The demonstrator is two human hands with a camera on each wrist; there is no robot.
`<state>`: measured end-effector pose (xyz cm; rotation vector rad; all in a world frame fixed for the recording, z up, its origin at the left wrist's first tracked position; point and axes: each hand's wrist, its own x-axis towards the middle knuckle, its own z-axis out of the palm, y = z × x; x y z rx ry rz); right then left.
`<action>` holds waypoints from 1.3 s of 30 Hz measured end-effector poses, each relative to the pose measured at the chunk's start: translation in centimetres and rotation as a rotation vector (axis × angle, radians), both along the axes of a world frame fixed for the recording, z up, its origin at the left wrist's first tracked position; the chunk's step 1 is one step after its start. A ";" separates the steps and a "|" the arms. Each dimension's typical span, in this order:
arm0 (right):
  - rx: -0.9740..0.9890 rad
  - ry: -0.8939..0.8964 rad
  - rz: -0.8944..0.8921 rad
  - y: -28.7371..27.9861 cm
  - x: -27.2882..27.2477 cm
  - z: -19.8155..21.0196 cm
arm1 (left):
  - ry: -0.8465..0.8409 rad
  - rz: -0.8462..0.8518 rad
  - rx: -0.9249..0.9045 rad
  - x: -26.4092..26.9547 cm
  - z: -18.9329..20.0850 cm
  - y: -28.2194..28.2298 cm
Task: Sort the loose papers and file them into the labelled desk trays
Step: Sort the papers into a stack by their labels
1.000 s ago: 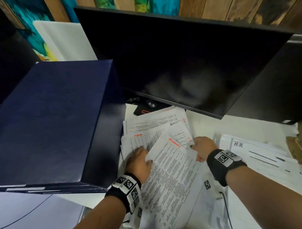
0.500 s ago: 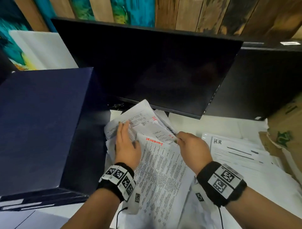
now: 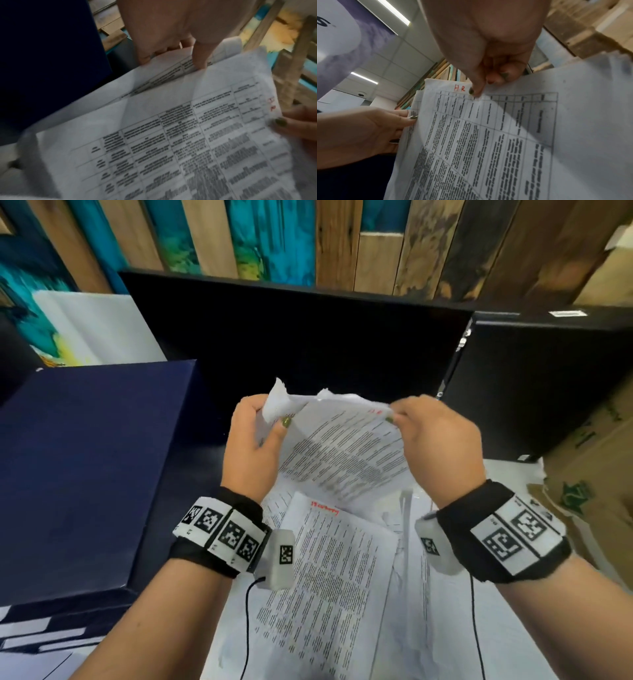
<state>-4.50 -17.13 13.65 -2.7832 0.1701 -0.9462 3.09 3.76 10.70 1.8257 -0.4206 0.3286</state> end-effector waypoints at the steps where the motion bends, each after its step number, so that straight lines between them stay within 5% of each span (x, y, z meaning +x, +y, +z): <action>1: -0.011 -0.051 0.013 -0.1 -0.1 0.7 | 0.001 -0.026 -0.018 -0.3 0.3 -0.2; 7: -0.008 -0.093 0.072 0.4 -0.6 2.0 | 0.034 -0.152 -0.040 -2.0 0.9 -1.9; 14: 0.030 0.338 -0.002 -0.4 -1.6 1.5 | -0.017 -0.213 -0.029 -3.6 0.4 -3.6; 19: 0.128 0.299 -0.083 -1.3 -2.3 1.8 | -0.007 -0.311 0.040 -4.7 0.7 -4.2; 26: 0.164 0.151 -0.033 -4.6 -4.0 3.4 | -0.153 -0.071 0.146 -4.3 1.8 -5.5; 29: 0.424 0.264 -0.129 -7.5 -5.2 2.8 | -0.140 -0.031 0.005 -4.0 2.7 -6.1; 34: 1.173 0.202 0.110 -9.0 -7.2 0.1 | -0.007 -0.056 -0.191 -3.1 2.2 -7.8; 39: 1.122 0.279 -0.017 -10.6 -8.3 -3.9 | 0.202 -0.044 -0.057 -2.8 -0.8 -9.6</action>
